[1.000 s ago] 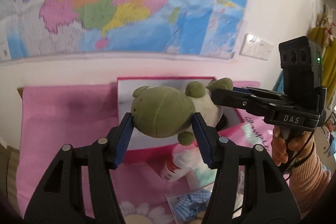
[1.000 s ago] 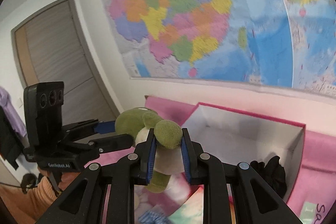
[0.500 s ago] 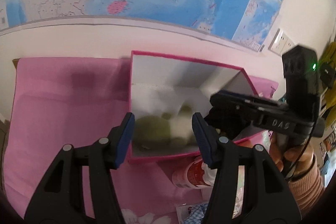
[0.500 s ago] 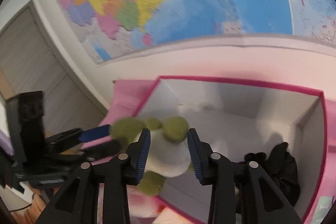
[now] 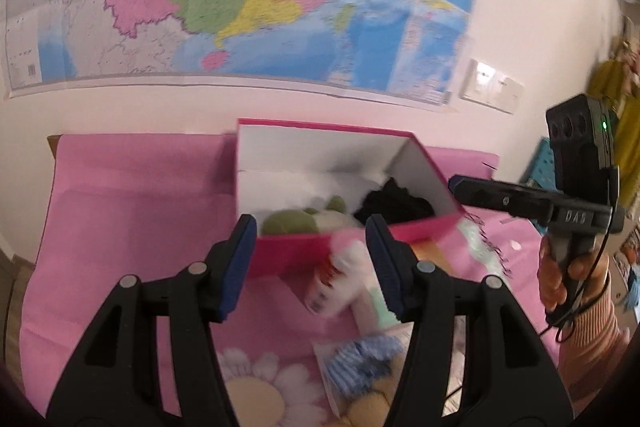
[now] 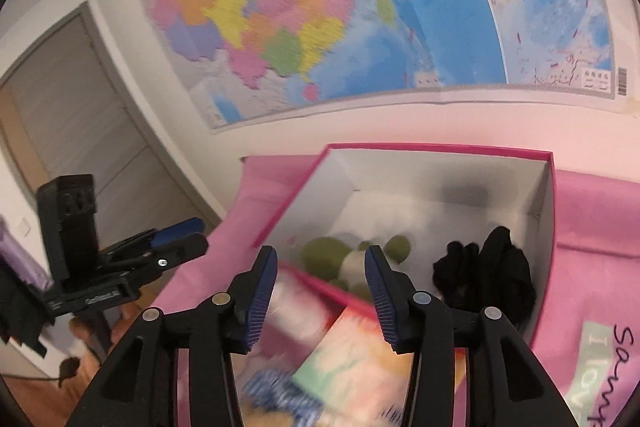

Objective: Organize soft objects
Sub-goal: 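Move the left tool back and close it on the beige teddy bear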

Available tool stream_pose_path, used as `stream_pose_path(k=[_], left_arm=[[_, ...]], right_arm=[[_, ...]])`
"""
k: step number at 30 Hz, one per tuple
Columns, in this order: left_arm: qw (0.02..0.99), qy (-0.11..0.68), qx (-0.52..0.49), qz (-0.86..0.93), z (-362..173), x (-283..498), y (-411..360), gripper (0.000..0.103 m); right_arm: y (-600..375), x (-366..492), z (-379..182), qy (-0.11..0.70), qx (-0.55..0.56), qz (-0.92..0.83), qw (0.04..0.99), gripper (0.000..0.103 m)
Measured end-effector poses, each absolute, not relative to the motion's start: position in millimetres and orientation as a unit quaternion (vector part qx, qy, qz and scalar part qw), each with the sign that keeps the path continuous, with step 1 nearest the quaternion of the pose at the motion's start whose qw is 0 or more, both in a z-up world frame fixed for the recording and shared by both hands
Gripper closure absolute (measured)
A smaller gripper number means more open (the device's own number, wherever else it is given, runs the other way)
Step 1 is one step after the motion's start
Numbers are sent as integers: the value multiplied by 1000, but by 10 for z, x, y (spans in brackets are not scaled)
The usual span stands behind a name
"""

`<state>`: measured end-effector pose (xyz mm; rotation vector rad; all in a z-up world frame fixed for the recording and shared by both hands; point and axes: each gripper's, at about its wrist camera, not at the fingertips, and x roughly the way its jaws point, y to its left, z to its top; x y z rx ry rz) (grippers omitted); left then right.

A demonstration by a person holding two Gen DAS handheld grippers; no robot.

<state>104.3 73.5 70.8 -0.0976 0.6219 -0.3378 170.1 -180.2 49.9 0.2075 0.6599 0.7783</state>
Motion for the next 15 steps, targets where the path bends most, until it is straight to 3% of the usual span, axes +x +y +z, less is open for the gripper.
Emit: stream_pose_path(k=[7, 15], left_arm=[[927, 316, -26, -199, 561, 679, 540, 44], [910, 361, -19, -204, 160, 452, 435, 45]], right_arm=[[-1968, 1164, 561, 299, 97, 397, 862, 54], [-1972, 767, 194, 337, 92, 408, 843, 54]])
